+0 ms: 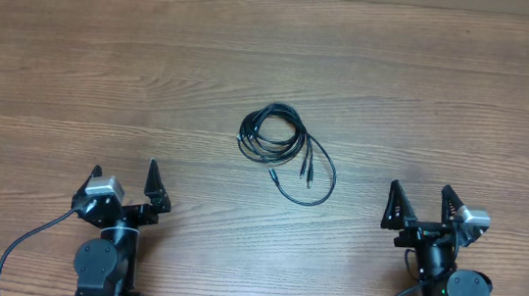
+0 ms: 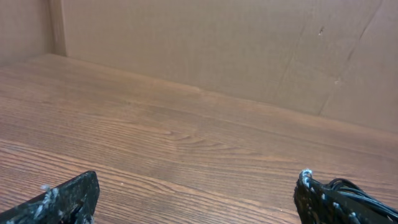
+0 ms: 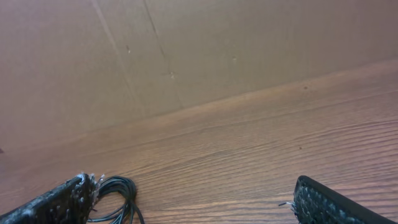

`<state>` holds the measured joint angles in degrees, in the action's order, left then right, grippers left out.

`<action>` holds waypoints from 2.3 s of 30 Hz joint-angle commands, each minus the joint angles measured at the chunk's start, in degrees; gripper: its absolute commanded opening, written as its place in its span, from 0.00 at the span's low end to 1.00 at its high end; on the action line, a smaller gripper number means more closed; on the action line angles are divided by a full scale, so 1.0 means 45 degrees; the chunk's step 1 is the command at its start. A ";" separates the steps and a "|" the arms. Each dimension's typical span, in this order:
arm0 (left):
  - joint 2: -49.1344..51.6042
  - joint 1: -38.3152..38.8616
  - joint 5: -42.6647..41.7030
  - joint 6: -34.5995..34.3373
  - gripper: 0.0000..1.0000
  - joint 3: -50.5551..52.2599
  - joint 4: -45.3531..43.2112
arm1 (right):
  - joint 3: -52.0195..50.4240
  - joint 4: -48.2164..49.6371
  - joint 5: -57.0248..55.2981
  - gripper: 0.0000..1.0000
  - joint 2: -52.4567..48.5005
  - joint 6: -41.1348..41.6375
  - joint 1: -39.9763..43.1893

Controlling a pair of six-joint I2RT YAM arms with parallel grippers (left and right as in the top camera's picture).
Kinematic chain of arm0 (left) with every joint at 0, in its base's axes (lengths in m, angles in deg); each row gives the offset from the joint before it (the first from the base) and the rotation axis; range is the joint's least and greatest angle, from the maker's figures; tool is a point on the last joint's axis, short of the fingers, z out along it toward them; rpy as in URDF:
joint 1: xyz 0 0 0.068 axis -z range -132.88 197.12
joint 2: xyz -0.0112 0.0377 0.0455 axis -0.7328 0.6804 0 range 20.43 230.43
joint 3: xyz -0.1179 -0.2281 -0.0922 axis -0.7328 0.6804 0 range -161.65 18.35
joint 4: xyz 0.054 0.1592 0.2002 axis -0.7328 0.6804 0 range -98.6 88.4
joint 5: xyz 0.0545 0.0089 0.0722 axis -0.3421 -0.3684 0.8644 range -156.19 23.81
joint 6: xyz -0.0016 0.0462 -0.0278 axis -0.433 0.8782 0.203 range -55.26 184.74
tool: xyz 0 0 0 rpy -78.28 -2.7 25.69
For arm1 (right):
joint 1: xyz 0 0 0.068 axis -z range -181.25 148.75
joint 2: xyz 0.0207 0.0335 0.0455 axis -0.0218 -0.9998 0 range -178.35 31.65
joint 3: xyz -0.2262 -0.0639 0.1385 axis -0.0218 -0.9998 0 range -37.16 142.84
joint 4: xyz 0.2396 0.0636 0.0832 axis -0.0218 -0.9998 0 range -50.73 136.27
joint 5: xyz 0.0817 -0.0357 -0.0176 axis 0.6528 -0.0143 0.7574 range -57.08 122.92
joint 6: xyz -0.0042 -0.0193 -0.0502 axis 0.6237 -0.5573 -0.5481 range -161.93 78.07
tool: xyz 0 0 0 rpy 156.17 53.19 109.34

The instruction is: Untangle cables

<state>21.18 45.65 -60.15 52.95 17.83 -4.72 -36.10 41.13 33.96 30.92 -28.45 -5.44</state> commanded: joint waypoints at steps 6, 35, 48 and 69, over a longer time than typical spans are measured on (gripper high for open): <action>-0.0112 0.0112 -0.0073 0.0194 1.00 0.0053 0.0005 | -0.0131 0.0068 -0.0121 1.00 0.0126 -0.0010 -0.0058; 0.0670 0.0097 -0.1122 0.2832 1.00 -0.3371 0.1972 | 0.4609 -0.5153 0.2841 1.00 -0.1355 -0.0121 -0.0058; 0.6130 0.0097 -0.6280 0.1996 1.00 -0.9010 0.0918 | 1.1438 -0.9632 0.3764 1.00 -0.6659 -0.1127 -0.0058; 1.2245 0.0267 -1.1638 -0.2482 1.00 -0.9481 0.0627 | 1.6373 -1.3726 0.5892 1.00 -1.1642 -0.1069 -0.0053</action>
<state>73.07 45.69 -107.93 47.97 -22.95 -0.54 36.03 -21.17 57.65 -21.65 -32.98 -5.42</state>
